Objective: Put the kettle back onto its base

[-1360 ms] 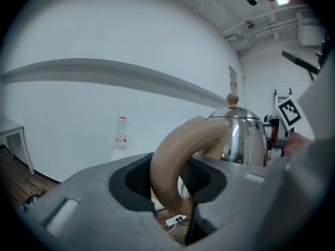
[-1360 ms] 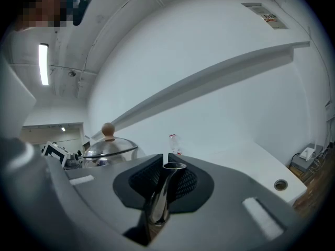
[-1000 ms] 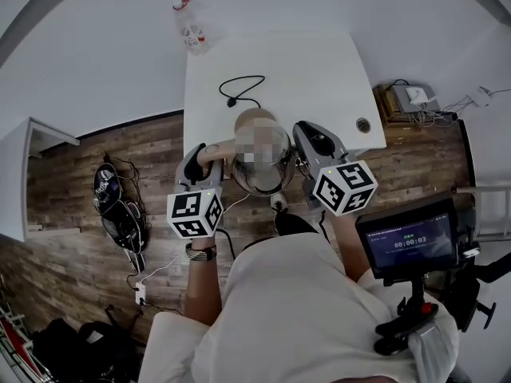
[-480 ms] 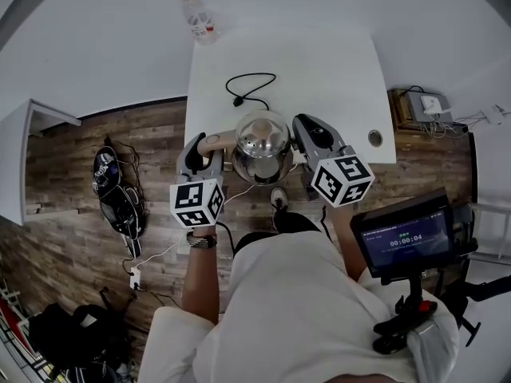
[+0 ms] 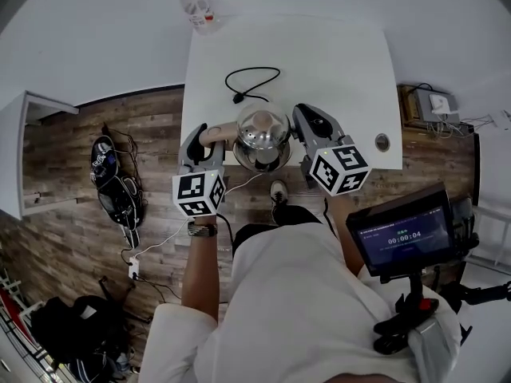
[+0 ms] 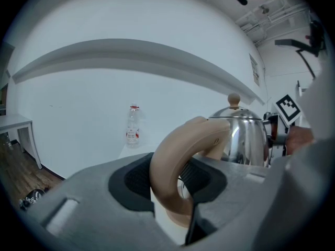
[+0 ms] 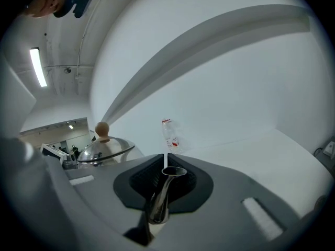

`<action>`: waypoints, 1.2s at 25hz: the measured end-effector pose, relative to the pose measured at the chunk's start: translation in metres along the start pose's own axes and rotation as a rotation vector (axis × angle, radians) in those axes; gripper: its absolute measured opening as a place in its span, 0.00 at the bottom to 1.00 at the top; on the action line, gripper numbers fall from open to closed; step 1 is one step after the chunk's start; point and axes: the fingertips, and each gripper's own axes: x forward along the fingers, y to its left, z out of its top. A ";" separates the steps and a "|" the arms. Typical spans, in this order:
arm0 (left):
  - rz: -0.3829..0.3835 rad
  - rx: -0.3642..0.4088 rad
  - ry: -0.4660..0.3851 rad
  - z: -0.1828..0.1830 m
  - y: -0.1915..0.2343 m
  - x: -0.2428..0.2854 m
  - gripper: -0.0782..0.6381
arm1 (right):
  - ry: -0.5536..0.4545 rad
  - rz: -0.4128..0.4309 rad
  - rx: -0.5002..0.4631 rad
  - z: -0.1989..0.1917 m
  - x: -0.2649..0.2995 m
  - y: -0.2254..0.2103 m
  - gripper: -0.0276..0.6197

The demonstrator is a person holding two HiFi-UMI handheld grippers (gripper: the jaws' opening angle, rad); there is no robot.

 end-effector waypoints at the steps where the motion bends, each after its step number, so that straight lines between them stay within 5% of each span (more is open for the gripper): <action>1: 0.004 -0.002 0.007 -0.004 0.003 0.010 0.32 | 0.006 0.002 0.005 -0.004 0.009 -0.007 0.08; 13: 0.043 -0.027 0.064 -0.045 0.030 0.075 0.32 | 0.067 0.021 0.035 -0.042 0.077 -0.055 0.08; 30: 0.060 -0.056 0.105 -0.075 0.038 0.083 0.32 | 0.122 0.044 0.019 -0.070 0.091 -0.060 0.07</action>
